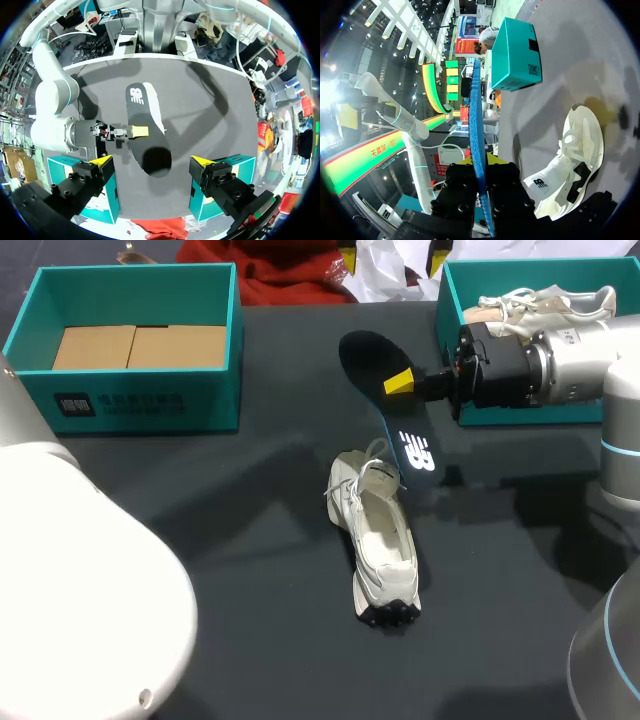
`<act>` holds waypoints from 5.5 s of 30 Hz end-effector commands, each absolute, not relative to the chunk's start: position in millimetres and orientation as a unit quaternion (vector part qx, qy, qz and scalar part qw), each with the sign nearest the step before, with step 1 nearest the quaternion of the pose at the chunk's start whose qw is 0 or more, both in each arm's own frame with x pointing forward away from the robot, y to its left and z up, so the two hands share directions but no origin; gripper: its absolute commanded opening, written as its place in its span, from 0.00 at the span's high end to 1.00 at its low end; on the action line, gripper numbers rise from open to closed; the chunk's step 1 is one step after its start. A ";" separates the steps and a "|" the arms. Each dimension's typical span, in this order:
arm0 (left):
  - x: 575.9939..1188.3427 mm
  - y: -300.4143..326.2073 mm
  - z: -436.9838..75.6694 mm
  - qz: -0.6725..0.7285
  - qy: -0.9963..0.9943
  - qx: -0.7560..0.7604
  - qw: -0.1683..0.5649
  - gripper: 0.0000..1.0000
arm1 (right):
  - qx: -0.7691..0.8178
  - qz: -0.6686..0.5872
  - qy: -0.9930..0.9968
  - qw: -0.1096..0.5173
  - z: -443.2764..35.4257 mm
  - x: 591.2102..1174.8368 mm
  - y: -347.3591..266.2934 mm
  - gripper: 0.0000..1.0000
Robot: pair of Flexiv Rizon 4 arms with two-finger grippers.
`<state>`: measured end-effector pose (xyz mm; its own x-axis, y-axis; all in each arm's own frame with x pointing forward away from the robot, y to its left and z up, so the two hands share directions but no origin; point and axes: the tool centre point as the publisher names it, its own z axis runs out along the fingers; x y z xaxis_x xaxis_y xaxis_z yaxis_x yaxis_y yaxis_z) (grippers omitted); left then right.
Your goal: Take the shoe out of the shoebox, open the shoe tongue, remove and reinsert the insole, then place the shoe into the shoebox
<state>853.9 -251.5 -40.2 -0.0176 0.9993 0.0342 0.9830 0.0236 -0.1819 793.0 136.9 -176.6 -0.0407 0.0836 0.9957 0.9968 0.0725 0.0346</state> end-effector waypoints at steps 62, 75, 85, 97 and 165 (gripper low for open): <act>808.8 -145.2 -130.9 0.375 -0.587 -0.524 -0.491 0.00 | -0.493 -0.469 -0.548 0.486 -177.0 792.9 137.5 1.00; 806.4 -159.4 -155.6 0.389 -0.554 -0.510 -0.531 0.00 | -0.493 -0.469 -0.548 0.486 -177.0 792.9 137.5 1.00; 807.7 -160.3 -156.6 0.396 -0.550 -0.515 -0.525 0.00 | -0.493 -0.469 -0.548 0.486 -177.0 792.9 137.5 1.00; 815.1 -199.4 -168.9 0.405 -0.551 -0.483 -0.547 0.00 | -0.484 -0.478 -0.542 0.493 -179.2 788.6 150.7 1.00; 821.7 -232.1 -179.7 0.371 -0.565 -0.483 -0.556 1.00 | -0.490 -0.489 -0.530 0.489 -183.3 783.5 137.6 0.00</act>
<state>828.7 -242.9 -182.2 0.0874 0.1293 -0.9877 0.9584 0.2596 0.1188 785.9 146.3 -185.4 -0.0377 0.0378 0.9986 0.9988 0.0332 0.0364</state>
